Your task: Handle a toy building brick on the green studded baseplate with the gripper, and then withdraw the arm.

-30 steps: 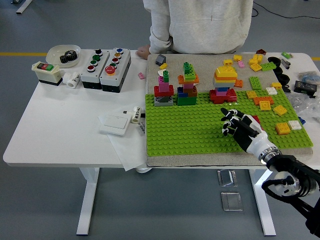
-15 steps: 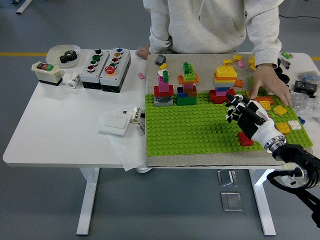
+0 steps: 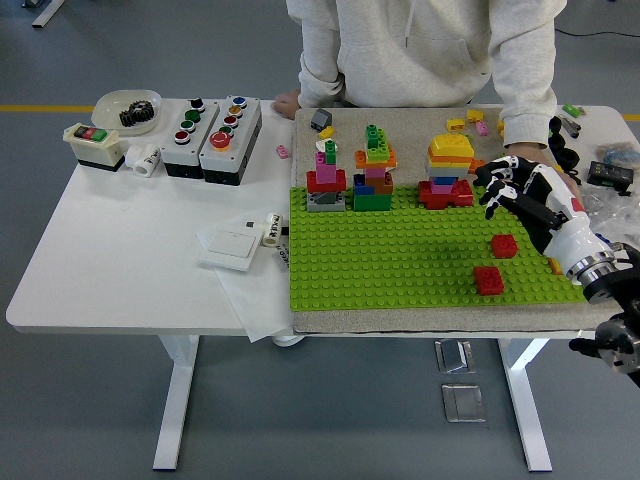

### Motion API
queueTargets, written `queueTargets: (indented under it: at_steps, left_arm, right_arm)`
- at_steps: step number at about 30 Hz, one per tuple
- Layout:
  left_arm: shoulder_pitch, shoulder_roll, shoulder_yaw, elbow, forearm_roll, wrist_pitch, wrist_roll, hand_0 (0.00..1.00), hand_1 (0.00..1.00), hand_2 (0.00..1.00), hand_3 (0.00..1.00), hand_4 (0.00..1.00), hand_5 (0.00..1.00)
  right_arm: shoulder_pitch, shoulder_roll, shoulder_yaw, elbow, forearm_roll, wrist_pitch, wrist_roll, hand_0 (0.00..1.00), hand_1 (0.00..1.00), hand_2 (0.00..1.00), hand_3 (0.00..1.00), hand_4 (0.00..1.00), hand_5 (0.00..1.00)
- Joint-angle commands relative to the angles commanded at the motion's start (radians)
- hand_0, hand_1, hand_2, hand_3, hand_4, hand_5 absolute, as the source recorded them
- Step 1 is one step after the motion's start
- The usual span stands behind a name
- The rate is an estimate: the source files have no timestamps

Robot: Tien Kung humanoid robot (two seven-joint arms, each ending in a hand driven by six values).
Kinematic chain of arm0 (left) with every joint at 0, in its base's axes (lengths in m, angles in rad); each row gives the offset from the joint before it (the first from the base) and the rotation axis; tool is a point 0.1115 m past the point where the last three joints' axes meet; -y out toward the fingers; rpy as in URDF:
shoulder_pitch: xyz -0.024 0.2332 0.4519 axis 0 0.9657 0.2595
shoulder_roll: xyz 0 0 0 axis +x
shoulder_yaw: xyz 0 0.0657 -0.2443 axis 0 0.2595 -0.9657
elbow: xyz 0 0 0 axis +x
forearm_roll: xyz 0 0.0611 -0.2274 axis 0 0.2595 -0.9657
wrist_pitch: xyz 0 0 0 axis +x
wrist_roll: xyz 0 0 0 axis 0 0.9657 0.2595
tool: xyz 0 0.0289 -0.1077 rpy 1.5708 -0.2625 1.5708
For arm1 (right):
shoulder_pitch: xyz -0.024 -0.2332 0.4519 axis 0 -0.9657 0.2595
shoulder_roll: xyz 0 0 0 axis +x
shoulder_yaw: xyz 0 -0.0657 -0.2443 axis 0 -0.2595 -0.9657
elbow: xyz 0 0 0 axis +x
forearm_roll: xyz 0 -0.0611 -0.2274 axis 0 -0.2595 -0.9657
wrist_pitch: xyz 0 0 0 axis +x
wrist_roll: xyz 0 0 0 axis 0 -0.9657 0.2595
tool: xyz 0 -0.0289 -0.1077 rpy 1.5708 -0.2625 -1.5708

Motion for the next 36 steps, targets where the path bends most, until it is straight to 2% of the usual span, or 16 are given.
queueTargets:
  at_steps: [3,4,9,10,15,17,25,27,28,29,31,34,36]
  left_arm:
    - [0.000,0.000,-0.007,0.000,0.006,0.000,0.000,0.805,0.683,0.589,0.532,0.528,0.503]
    - [0.000,0.000,-0.009,0.000,0.007,0.000,0.000,0.812,0.685,0.589,0.532,0.528,0.502]
    - [0.001,-0.001,-0.011,0.000,0.007,0.001,-0.001,0.812,0.685,0.589,0.532,0.528,0.502]
    - [0.001,-0.001,-0.012,0.000,0.008,0.001,-0.001,0.814,0.684,0.589,0.532,0.528,0.502]
    - [0.002,-0.001,-0.018,0.000,0.014,0.000,-0.001,0.814,0.684,0.589,0.532,0.528,0.502]
    - [0.002,-0.001,-0.017,0.000,0.013,-0.001,-0.001,0.814,0.684,0.589,0.532,0.527,0.502]
    - [0.005,0.000,-0.015,0.000,0.011,-0.002,-0.002,0.815,0.684,0.589,0.532,0.527,0.502]
    - [0.006,0.000,-0.011,0.000,0.009,-0.002,-0.002,0.815,0.684,0.589,0.532,0.527,0.502]
    - [0.007,0.000,-0.010,0.000,0.008,-0.002,-0.002,0.815,0.684,0.589,0.532,0.528,0.503]
    - [0.007,0.000,-0.007,0.000,0.006,-0.002,-0.002,0.815,0.684,0.589,0.532,0.528,0.503]
    - [0.008,0.001,-0.003,0.000,0.003,-0.003,-0.002,0.815,0.684,0.589,0.532,0.528,0.503]
    - [0.008,0.001,0.004,0.000,-0.003,-0.004,-0.003,0.816,0.685,0.589,0.532,0.528,0.502]
    - [0.008,0.002,0.011,0.000,-0.010,-0.004,-0.003,0.816,0.685,0.589,0.532,0.528,0.502]
  right_arm:
    - [-0.010,-0.013,0.017,-0.003,-0.122,-0.005,-0.016,0.395,0.478,0.520,0.525,0.795,0.374]
    - [-0.013,-0.017,0.023,-0.005,-0.166,-0.005,-0.020,0.518,0.585,0.606,0.609,0.854,0.394]
    - [-0.022,-0.025,0.045,-0.016,-0.331,0.001,-0.040,0.518,0.585,0.606,0.609,0.854,0.394]
    - [-0.024,-0.026,0.047,-0.017,-0.347,0.003,-0.043,0.581,0.617,0.644,0.622,0.863,0.400]
    - [-0.030,-0.032,0.062,-0.019,-0.440,0.002,-0.061,0.581,0.617,0.644,0.622,0.863,0.400]
    - [-0.032,-0.035,0.067,-0.021,-0.497,-0.001,-0.067,0.614,0.633,0.666,0.624,0.865,0.405]
    - [-0.018,-0.047,0.065,-0.049,-0.794,-0.008,-0.139,0.631,0.644,0.677,0.632,0.865,0.410]
    - [0.004,-0.052,0.046,-0.075,-0.876,0.007,-0.153,0.631,0.644,0.677,0.632,0.865,0.410]
    - [0.010,-0.053,0.042,-0.081,-0.922,0.010,-0.156,0.610,0.636,0.671,0.626,0.855,0.370]
    - [0.021,-0.055,0.031,-0.093,-0.952,0.017,-0.156,0.610,0.636,0.671,0.626,0.855,0.370]
    - [0.056,-0.058,-0.007,-0.135,-1.027,0.038,-0.153,0.610,0.636,0.671,0.626,0.855,0.370]
    - [0.086,-0.058,-0.042,-0.173,-1.070,0.048,-0.142,0.614,0.639,0.677,0.619,0.848,0.344]
    - [0.120,-0.052,-0.080,-0.226,-1.095,0.055,-0.129,0.614,0.639,0.677,0.619,0.848,0.344]
